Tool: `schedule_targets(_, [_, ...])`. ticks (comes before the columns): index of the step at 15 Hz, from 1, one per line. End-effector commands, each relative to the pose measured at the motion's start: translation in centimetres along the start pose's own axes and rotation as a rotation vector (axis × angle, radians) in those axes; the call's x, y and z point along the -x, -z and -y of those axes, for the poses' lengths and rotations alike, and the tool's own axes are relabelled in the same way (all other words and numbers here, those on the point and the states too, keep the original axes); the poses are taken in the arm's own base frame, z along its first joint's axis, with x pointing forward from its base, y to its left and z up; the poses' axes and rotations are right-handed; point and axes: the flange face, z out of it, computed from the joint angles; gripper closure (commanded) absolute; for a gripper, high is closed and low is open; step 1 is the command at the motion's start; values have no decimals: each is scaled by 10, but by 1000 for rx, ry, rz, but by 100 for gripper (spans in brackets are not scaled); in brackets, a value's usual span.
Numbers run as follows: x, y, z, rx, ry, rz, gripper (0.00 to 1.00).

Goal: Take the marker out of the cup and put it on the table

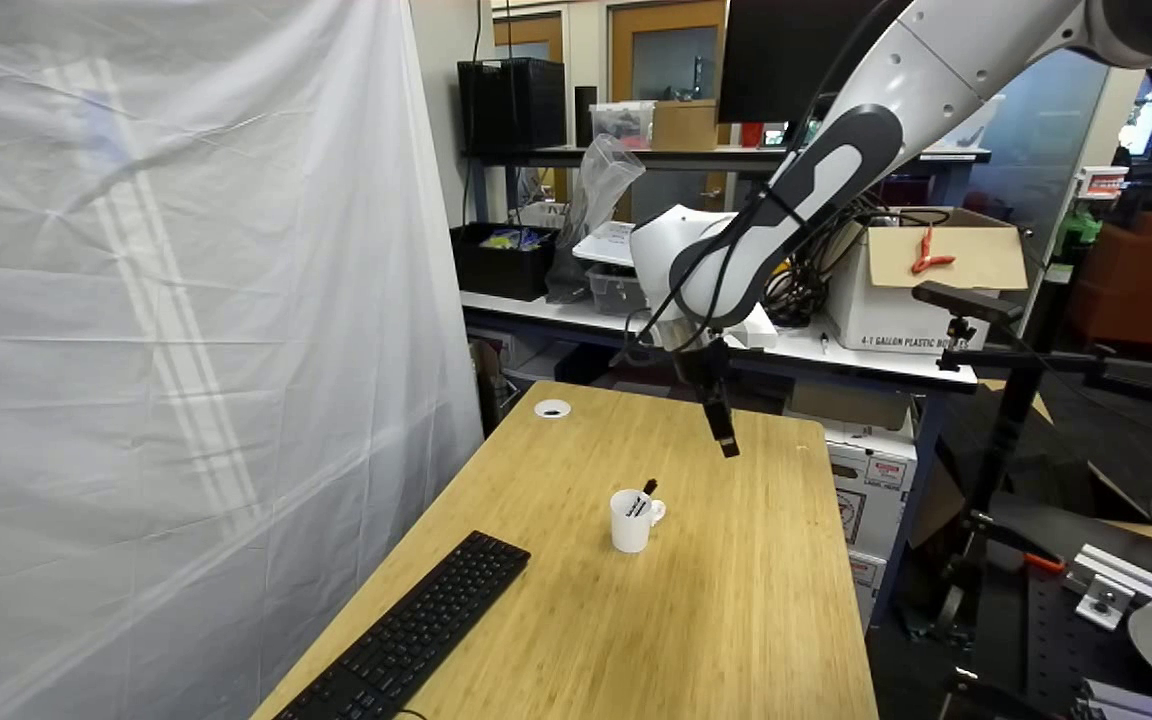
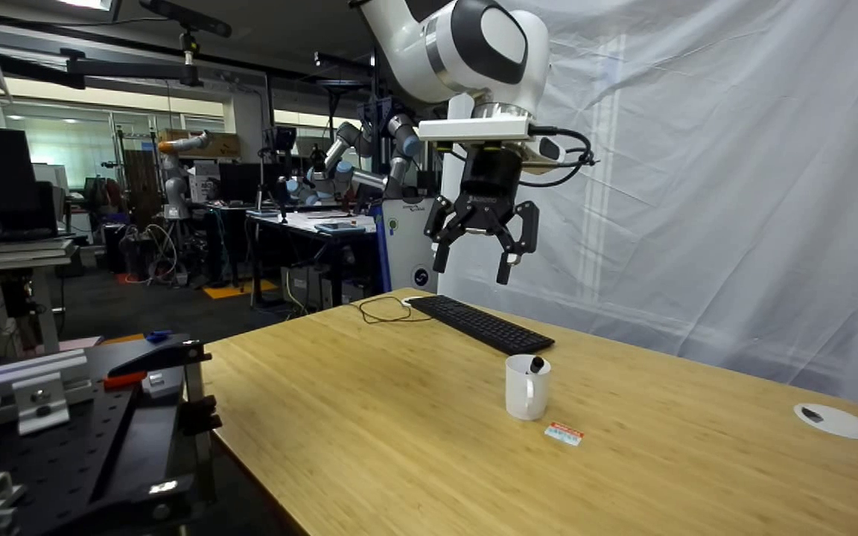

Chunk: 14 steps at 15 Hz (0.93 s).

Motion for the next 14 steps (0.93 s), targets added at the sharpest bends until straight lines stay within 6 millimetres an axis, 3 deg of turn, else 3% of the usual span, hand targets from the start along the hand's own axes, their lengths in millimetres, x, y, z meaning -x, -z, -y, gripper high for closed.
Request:
schedule_targets(1, [-13, -2, -5, -10, 170, 98, 0])
schedule_targets(9, [-28, 13, -40, 79, 359, 305, 0])
schedule_targets(14, [-44, 20, -39, 94, 390, 258, 0])
